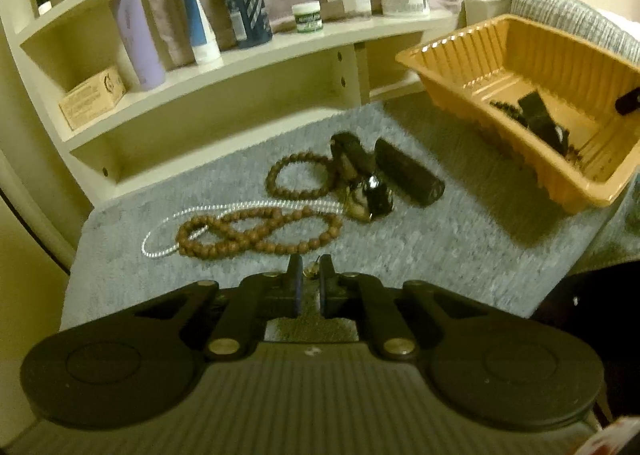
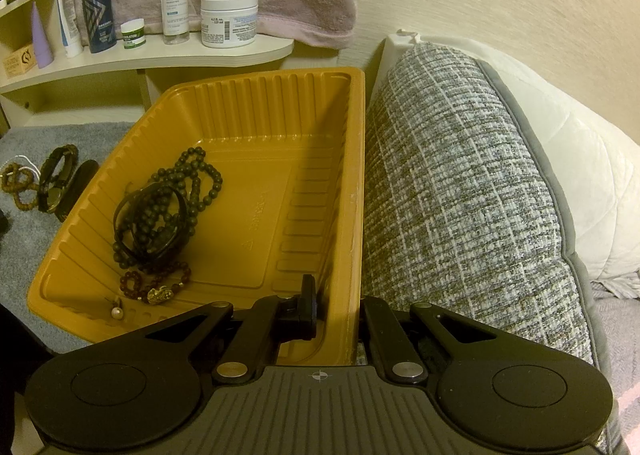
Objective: Organize jewelry
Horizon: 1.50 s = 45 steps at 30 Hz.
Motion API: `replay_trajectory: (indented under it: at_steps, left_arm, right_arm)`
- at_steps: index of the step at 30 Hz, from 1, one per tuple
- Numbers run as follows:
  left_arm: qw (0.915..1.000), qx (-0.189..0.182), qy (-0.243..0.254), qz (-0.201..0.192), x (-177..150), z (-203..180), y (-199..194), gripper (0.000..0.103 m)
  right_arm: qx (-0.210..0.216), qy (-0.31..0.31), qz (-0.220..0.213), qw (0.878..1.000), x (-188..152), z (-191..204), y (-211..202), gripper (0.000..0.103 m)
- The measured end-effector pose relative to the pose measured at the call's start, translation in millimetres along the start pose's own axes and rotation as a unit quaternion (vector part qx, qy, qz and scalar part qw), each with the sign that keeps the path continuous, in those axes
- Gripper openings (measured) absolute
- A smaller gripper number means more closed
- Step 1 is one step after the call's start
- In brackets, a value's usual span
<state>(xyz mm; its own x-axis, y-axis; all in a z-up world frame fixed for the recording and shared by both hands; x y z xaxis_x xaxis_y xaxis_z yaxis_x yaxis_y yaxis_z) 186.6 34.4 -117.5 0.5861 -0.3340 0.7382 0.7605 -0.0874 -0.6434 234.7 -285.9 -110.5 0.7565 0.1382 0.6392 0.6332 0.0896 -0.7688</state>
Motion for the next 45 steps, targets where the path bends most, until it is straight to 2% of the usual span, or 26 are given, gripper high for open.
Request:
replay_trajectory:
  at_steps: [7,14,22,27,45]
  left_arm:
    - [0.9995,-0.022,-0.004,-0.024,27,-12,-9,0.007]
    - [0.9966,-0.060,-0.001,-0.057,58,-40,-17,0.007]
    - [0.9876,-0.130,0.014,-0.087,89,-92,-27,0.007]
    - [0.9820,-0.160,0.036,-0.094,98,-123,-29,0.007]
    - [0.9780,-0.181,0.058,-0.087,98,-148,-22,0.007]
  right_arm:
    - [0.000,0.000,0.000,1.000,0,0,0,0.004]
    - [0.001,0.001,0.000,1.000,0,0,0,0.004]
    - [0.002,0.005,-0.001,1.000,0,0,0,0.004]
    - [0.002,0.006,-0.001,1.000,0,0,-1,0.004]
    - [0.002,0.006,-0.002,1.000,0,0,-1,0.004]
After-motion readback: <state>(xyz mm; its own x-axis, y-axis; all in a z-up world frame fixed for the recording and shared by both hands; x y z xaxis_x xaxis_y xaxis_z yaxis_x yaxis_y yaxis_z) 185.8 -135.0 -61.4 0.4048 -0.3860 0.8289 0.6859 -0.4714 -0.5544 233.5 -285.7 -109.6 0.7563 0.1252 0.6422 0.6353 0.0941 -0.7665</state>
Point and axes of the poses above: each gripper's, at about its wrist camera, not at the fingertips, and y roughly the way its jaws point, z to its left, x to its top, the point moved 7 cm from there along y, roughly the way its jaws point, and after that the axes turned 3 degrees about -z, right-handed, at the moved point
